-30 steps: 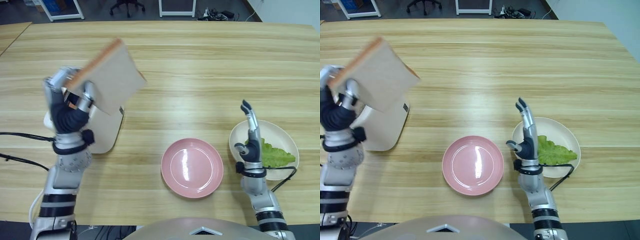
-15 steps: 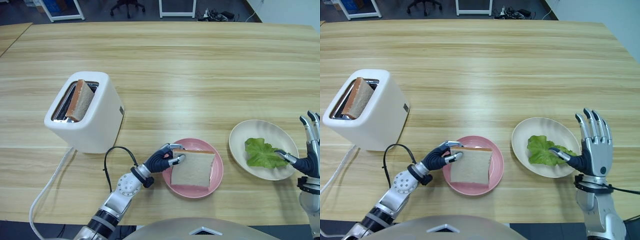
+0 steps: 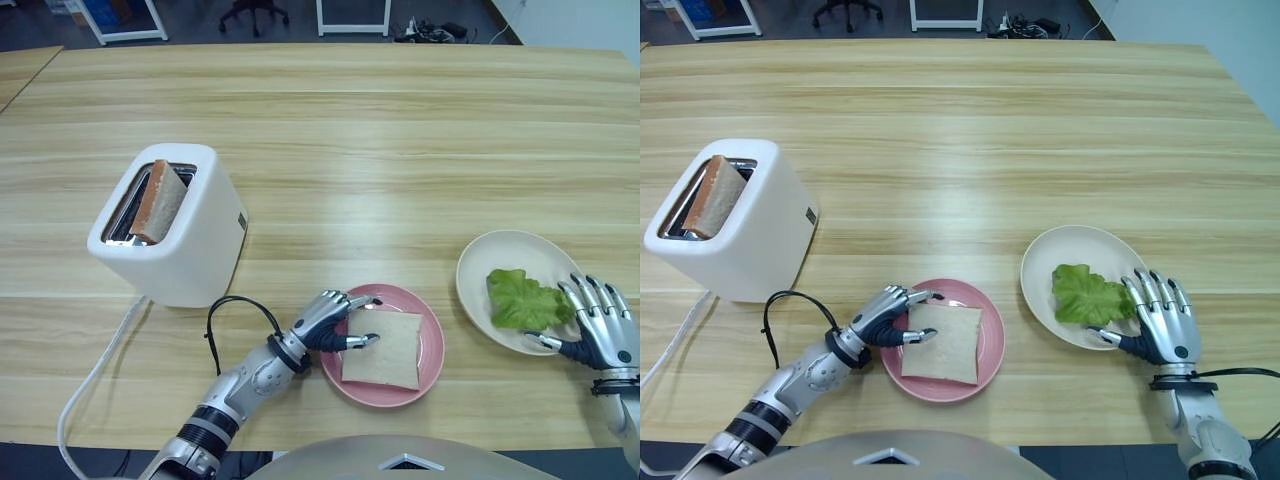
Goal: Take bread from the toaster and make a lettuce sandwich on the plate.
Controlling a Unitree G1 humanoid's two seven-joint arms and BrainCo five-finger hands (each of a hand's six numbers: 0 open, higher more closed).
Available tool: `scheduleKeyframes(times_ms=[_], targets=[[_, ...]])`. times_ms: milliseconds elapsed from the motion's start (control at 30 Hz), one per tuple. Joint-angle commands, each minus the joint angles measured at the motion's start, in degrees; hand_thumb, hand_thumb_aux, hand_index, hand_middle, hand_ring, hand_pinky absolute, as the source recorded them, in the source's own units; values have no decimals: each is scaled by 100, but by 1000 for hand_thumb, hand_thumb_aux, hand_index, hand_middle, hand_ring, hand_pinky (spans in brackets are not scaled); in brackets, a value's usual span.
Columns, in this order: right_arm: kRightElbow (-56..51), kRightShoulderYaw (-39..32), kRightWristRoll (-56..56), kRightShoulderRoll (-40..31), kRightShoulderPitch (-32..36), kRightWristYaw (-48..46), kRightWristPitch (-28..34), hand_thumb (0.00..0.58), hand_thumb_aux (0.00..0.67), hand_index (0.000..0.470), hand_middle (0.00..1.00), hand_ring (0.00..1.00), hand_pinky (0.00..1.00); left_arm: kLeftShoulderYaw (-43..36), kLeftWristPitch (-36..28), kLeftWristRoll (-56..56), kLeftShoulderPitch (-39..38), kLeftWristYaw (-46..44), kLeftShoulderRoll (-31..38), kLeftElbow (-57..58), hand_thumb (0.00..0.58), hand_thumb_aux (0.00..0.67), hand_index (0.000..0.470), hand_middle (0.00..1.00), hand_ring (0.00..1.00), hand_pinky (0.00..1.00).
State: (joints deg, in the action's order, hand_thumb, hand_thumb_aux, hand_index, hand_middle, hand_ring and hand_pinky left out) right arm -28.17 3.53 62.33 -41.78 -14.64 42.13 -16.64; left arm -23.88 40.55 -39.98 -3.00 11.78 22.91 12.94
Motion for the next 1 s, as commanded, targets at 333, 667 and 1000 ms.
scheduleKeyframes(times_ms=[333,667,1000], targets=[[-341,-837,-338,-350,200,566,329,580,670,470,0,0,0,282,-77,-124,-395,56,116,-768,0,0,0,0,0,0],[1753,-606,-395,-488,-243,1003,566,580,670,470,0,0,0,629,-60,-85,-402,529,-55,-774,0,0,0,0,0,0],[3473,-1204,-551,-469,-150,337,-1015,580,670,470,0,0,0,826,95,-28,-301,913,-226,-764,0,0,0,0,0,0]])
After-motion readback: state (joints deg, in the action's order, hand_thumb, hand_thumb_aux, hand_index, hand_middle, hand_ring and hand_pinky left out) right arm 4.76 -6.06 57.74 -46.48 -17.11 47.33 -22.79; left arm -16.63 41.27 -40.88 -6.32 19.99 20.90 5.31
